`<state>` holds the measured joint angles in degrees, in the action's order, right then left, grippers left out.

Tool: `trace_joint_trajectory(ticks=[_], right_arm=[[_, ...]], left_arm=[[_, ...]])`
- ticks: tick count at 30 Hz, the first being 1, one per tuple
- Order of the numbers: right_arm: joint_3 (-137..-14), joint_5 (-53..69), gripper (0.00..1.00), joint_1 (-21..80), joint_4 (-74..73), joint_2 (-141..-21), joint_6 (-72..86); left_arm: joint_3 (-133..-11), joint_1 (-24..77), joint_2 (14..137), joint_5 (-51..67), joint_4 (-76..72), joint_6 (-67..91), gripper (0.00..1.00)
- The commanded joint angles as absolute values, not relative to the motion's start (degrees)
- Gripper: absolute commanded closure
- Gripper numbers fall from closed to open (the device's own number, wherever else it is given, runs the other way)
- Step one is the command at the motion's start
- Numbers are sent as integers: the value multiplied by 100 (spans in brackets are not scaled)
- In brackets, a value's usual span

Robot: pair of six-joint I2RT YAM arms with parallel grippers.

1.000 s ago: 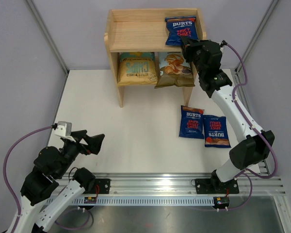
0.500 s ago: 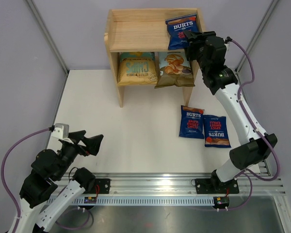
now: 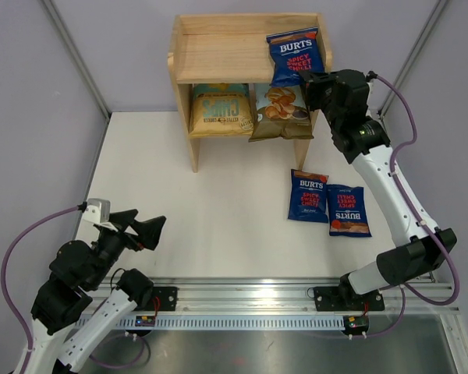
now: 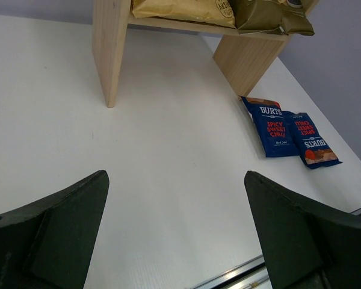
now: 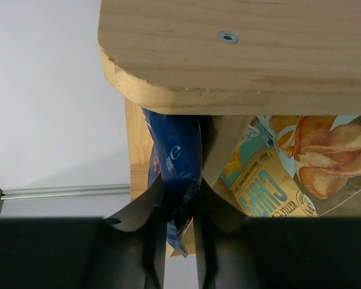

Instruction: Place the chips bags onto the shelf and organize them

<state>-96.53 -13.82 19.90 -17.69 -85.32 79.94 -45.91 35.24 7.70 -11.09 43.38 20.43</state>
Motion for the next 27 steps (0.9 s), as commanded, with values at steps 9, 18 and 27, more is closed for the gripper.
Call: trace_joint_trajectory(ticks=[9, 18, 27], right_arm=[[-9650, -1529, 89, 1969, -1353, -8586, 8701], [-10256, -1854, 89, 1969, -1573, -9140, 8991], [-10284, -1934, 60, 1969, -1767, -9045, 8807]], left_arm=[[-4570, 3560, 642, -1099, 4087, 2030, 1], [-4553, 3560, 589, -1151, 4096, 2048, 1], [-4553, 3560, 606, -1178, 4104, 2057, 1]])
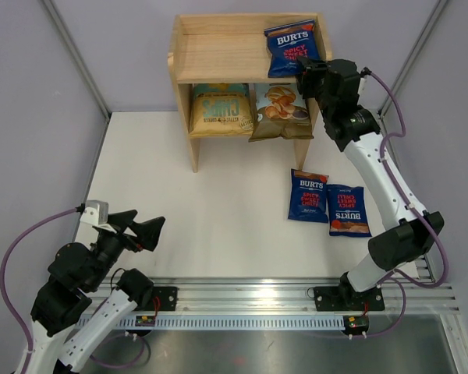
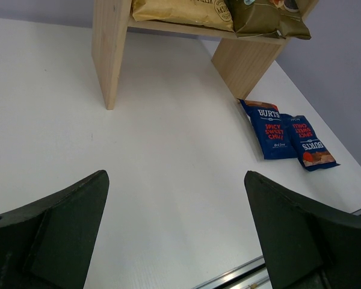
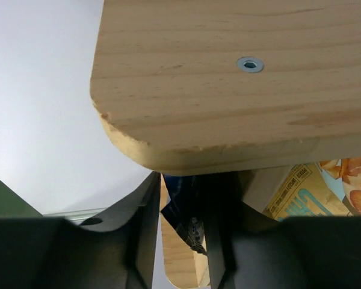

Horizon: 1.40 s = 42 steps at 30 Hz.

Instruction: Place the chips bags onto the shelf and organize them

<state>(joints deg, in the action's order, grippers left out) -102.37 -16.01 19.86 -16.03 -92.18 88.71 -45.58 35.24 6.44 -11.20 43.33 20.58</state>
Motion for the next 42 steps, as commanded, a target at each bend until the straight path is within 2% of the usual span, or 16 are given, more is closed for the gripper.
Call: trace_joint_trajectory(ticks=[1, 3, 4, 8, 17, 19, 20, 21, 26, 30, 34, 38, 42], right_arm=[[-10257, -1942, 58, 1960, -1810, -8983, 8763], [-10222, -1943, 53, 1960, -1941, -8912, 8605], [-10248, -1951, 46, 1969, -2038, -8860, 8552], [-10336, -1881, 37, 1969, -2557, -8772, 8402], [-9758, -1617, 31, 1960, -2435, -8385, 8244], [-9581, -1538, 22, 1969, -2312, -8131, 8052], [-9363, -1468, 8, 1969, -2164, -8043, 8007], [-9247, -1459, 1, 1969, -2093, -7842, 7955], [-8554, -1345, 1, 1969, -1942, -7235, 7472], [-7780, -1257, 1, 1960, -1776, -6375, 6462], [-6796, -1029, 1, 1960, -1573, -5547, 4673], [-6163, -554, 1, 1960, -2536, -5020, 3631], [-5565, -1036, 1, 1960, -3575, -4387, 3497]], left_arm=[[-4561, 3560, 615, -1178, 4104, 2048, 1], [-4561, 3560, 624, -1169, 4104, 2048, 1], [-4553, 3560, 624, -1178, 4104, 2048, 1], [-4553, 3560, 615, -1186, 4104, 2057, 1], [-4562, 3560, 563, -1222, 4122, 2074, 1], [-4570, 3560, 606, -1213, 4113, 2066, 1], [-4570, 3560, 624, -1204, 4113, 2065, 1], [-4570, 3560, 641, -1187, 4113, 2065, 1], [-4579, 3560, 738, -1187, 4122, 2065, 1], [-4597, 3560, 931, -1204, 4131, 2074, 1], [-4807, 3560, 1493, -1195, 4192, 2170, 1], [-4677, 3560, 2108, -784, 3878, 2530, 1], [-4053, 3560, 2802, 385, 2308, 3179, 1]])
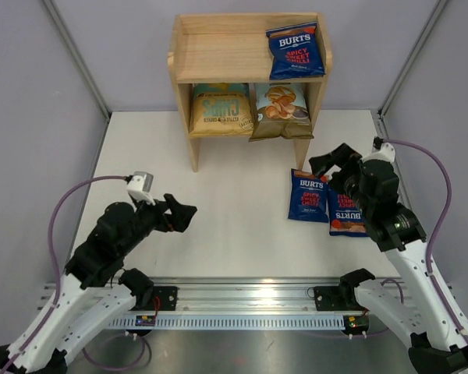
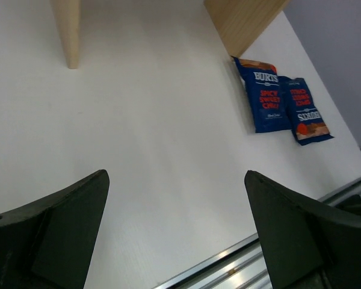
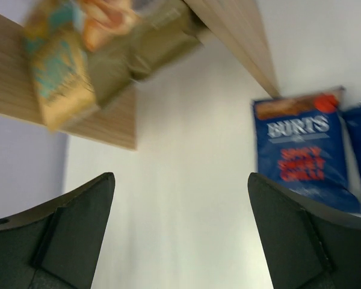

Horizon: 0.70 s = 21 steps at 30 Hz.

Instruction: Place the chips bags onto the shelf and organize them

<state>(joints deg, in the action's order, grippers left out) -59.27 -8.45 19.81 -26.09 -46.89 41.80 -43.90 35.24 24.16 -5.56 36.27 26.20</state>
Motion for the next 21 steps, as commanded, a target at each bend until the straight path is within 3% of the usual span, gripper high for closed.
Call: trace_joint_trajectory(ticks=[1, 8, 21], right_arm=[[-5285, -1063, 1, 1960, -3812, -4229, 3507], [-4518, -245, 1, 1960, -4332, -2386, 3542], [-4720, 360, 0, 1960, -4974, -1020, 4289]], left_arm=[[-3956, 3560, 3282, 552, 2007, 3295, 1], [-3980, 3665, 5944, 1906, -813, 4024, 1], [-6204, 4271, 10534, 2215, -2249, 4895, 1]])
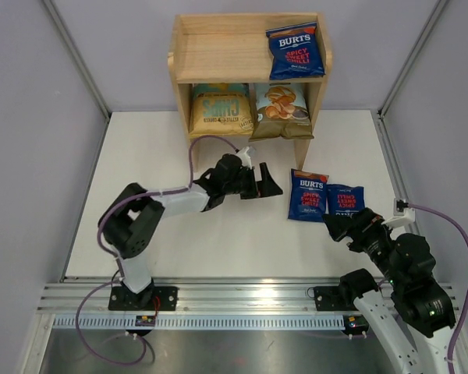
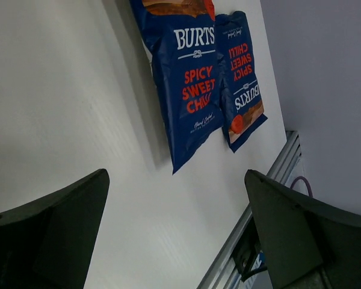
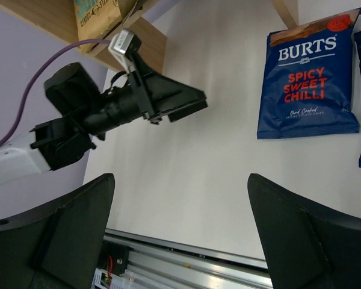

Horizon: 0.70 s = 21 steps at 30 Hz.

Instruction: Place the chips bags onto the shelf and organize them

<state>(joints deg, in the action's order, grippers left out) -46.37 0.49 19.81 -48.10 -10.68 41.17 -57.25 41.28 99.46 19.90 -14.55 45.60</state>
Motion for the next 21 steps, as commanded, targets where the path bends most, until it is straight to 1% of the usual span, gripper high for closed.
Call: trace_joint_trajectory(ticks=[1, 6, 7, 10, 15, 17, 20, 21], right_arm=[[-4720, 369, 1, 1960, -4983, -1011, 4280], [-4685, 580, 0, 1969, -5001, -984, 4341], [-4641, 667, 1, 1960, -4975, -976, 4350], [-4597, 756, 1, 1960, -4966, -923, 4447], [-4588, 914, 1, 1960, -4913, -861, 4553], [-4614, 931, 1, 1960, -4939, -826, 4544], [-4623, 906, 0, 1960, -4922, -686, 4518], [-4606, 870, 1, 1960, -4922, -651, 4535]], left_arm=[[-6309, 4306, 10721, 2206, -2302, 4939, 1], [-7144, 4465, 11785, 2390, -2496, 5203, 3], [-7241, 4500, 12073, 2434, -2548, 5247, 5], [-7681, 4552, 12444, 2531, -2575, 5396, 9], [-8305, 4623, 13148, 2628, -2391, 5546, 19], [-8534, 4640, 13384, 2706, -2408, 5624, 25], [-8648, 4641, 13544, 2777, -2530, 5747, 44], [-8614, 4641, 13553, 2786, -2592, 5800, 61]])
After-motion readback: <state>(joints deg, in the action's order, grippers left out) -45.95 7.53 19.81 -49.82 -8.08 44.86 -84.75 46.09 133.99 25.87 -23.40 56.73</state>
